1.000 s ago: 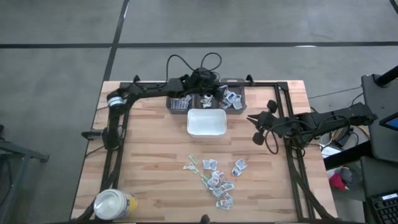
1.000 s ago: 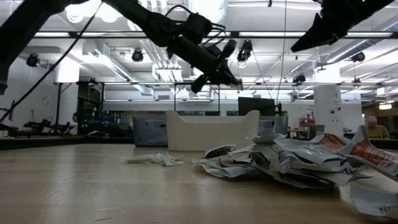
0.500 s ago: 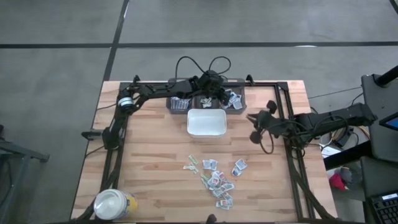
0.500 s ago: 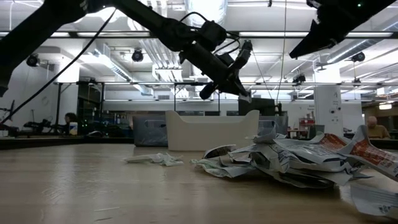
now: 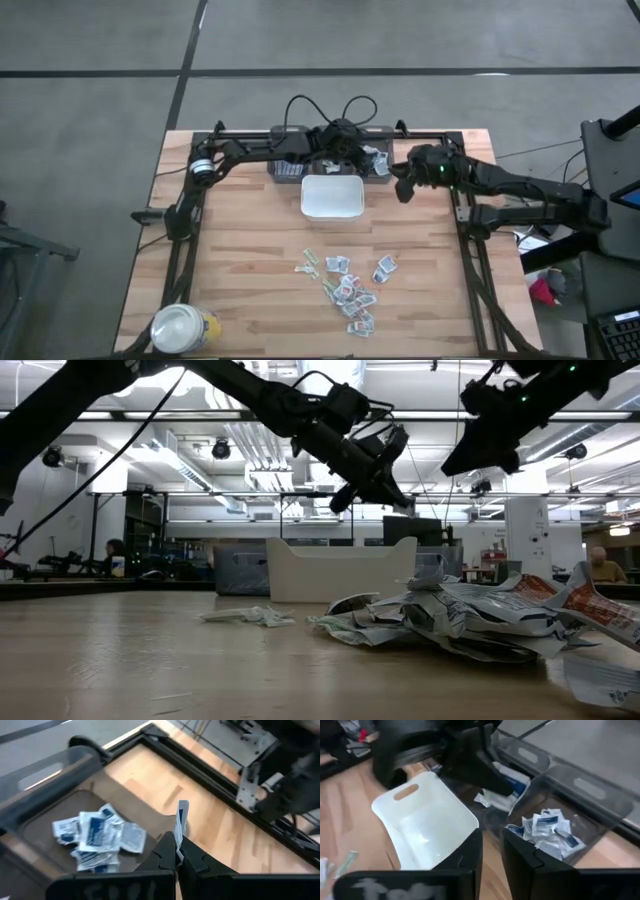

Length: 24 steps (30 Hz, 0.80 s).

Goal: Pick & Place First Aid Supplies
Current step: Put the white alcohol pad into the right black bin

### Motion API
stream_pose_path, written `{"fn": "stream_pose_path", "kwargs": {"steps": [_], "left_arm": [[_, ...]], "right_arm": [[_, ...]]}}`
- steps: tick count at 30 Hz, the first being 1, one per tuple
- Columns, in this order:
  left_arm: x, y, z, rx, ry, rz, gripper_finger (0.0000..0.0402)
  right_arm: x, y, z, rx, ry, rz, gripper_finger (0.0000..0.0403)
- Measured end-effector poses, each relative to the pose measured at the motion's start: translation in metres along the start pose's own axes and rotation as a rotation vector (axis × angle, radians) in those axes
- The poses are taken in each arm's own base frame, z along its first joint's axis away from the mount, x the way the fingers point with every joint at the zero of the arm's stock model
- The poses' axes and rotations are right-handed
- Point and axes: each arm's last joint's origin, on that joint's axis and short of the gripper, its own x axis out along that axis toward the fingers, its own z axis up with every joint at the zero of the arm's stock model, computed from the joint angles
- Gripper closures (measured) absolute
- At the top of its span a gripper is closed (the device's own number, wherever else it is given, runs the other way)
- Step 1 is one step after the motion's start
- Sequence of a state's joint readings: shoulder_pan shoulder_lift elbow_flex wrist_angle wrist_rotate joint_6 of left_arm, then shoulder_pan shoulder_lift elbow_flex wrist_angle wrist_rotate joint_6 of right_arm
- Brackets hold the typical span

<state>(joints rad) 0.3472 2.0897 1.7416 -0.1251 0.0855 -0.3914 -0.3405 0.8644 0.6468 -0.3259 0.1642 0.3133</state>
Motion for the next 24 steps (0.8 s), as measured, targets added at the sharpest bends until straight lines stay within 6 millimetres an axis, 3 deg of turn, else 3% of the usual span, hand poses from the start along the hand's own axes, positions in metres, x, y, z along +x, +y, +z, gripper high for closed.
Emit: {"fn": "stream_pose_path", "kwargs": {"steps": [7, 15, 24], "left_arm": [[-0.008, -0.013, 0.006, 0.043, -0.036, -0.038, 0.0402], [-0.013, -0.017, 0.01, 0.043, -0.05, -0.057, 0.0401], [-0.013, -0.02, 0.009, 0.043, -0.04, -0.078, 0.0401]], "right_arm": [[0.014, -0.018, 0.008, 0.034, 0.009, 0.074, 0.028], [0.024, -0.017, 0.017, 0.048, -0.069, 0.086, 0.0214], [0.037, -0.019, 0.016, 0.041, -0.071, 0.02, 0.0191]]}}
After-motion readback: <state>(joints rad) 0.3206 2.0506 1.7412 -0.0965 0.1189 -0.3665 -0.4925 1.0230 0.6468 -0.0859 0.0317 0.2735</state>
